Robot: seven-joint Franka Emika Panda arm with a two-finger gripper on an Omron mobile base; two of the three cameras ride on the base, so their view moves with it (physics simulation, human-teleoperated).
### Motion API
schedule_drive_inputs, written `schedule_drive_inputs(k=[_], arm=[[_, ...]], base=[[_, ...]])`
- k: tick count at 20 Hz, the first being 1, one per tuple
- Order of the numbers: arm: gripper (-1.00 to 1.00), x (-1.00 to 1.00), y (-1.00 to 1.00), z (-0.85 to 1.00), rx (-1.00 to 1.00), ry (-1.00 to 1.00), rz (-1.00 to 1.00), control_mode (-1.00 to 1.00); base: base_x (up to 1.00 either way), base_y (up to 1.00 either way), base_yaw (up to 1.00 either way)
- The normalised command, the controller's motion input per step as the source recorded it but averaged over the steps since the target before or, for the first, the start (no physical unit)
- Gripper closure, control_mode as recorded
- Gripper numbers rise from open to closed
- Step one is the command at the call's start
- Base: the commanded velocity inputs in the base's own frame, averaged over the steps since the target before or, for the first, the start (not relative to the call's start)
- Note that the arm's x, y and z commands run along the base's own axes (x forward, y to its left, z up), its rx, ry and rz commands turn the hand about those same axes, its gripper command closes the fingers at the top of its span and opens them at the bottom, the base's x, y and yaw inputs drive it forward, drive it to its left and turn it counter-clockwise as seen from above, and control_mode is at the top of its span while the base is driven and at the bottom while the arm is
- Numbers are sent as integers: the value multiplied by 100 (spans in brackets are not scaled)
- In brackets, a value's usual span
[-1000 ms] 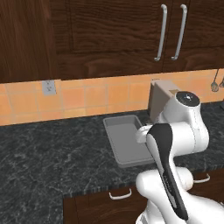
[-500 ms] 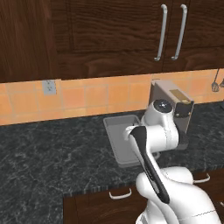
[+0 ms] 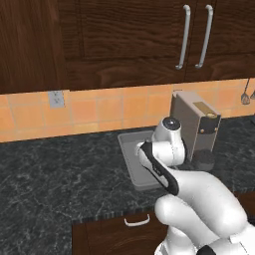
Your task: Place one lime and one fish in each tupperware on the nearby counter, to pack two identical lunches.
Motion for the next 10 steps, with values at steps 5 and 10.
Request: schedule_drive_inputs(k=[5, 10], arm=[[100, 95, 6, 0, 0, 5, -1, -100], [100, 83, -1, -15, 0, 4, 0, -100]], base=[[0, 0, 0], [0, 0, 0]])
